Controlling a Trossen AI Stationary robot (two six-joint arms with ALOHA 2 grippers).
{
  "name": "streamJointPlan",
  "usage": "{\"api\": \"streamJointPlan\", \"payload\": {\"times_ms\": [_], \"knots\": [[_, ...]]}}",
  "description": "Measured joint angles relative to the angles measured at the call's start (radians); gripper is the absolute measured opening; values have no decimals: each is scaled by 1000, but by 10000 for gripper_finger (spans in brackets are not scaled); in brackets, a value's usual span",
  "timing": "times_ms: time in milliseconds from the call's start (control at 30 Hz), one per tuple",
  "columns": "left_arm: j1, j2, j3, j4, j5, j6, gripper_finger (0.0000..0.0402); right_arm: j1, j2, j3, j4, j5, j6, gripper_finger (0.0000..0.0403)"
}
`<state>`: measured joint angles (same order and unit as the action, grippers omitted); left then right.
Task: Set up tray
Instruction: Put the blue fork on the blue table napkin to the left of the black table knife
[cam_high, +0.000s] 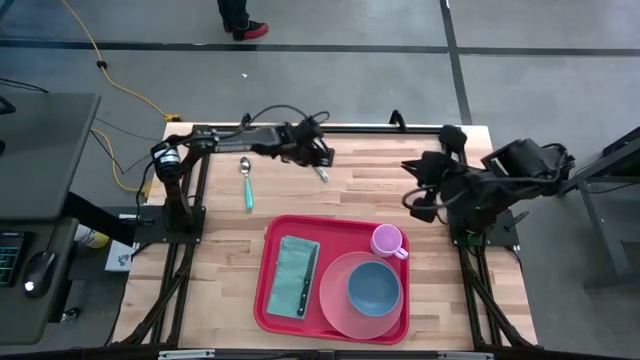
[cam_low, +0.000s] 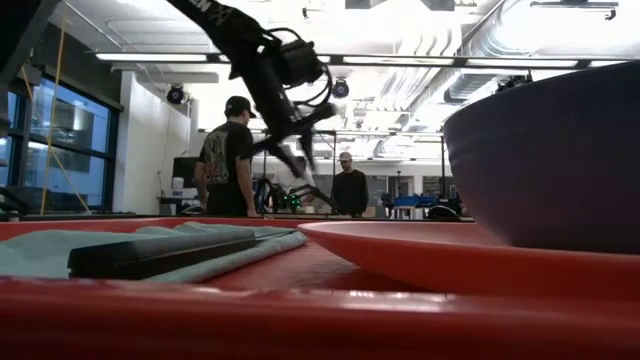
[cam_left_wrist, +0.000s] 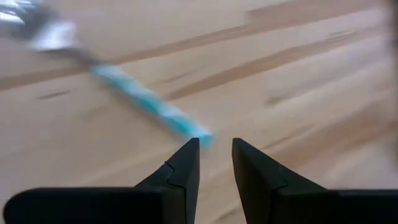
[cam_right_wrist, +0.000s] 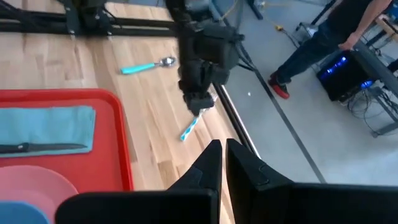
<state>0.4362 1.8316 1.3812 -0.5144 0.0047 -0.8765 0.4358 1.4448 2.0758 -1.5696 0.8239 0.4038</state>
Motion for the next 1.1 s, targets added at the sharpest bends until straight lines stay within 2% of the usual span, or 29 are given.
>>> {"api": "streamJointPlan", "payload": {"times_ms": [67, 133, 333, 400, 533, 700, 933, 1100], "knots": [[19, 0, 45, -115, -6, 16, 126, 18, -5, 0, 0, 22, 0, 0], [30, 0, 72, -157, -16, 14, 126, 35, -7, 0, -1, 53, 4, 0], [42, 30, 83, -159, -6, 8, 127, 54, -12, 0, -1, 96, 8, 0], [42, 60, 80, -154, 33, 20, 127, 58, -13, 0, -1, 92, 8, 0], [41, 111, 81, -39, 153, 65, 143, 58, -13, 0, -1, 81, 8, 0], [41, 138, 82, 27, 195, 68, 212, 76, -13, 0, -1, 79, 3, 0], [42, 140, 81, -39, 148, 23, 341, 111, -13, 0, -1, 86, -3, 0], [42, 140, 80, -90, 130, -45, 379, 119, -13, 0, -1, 85, -1, 0]]}}
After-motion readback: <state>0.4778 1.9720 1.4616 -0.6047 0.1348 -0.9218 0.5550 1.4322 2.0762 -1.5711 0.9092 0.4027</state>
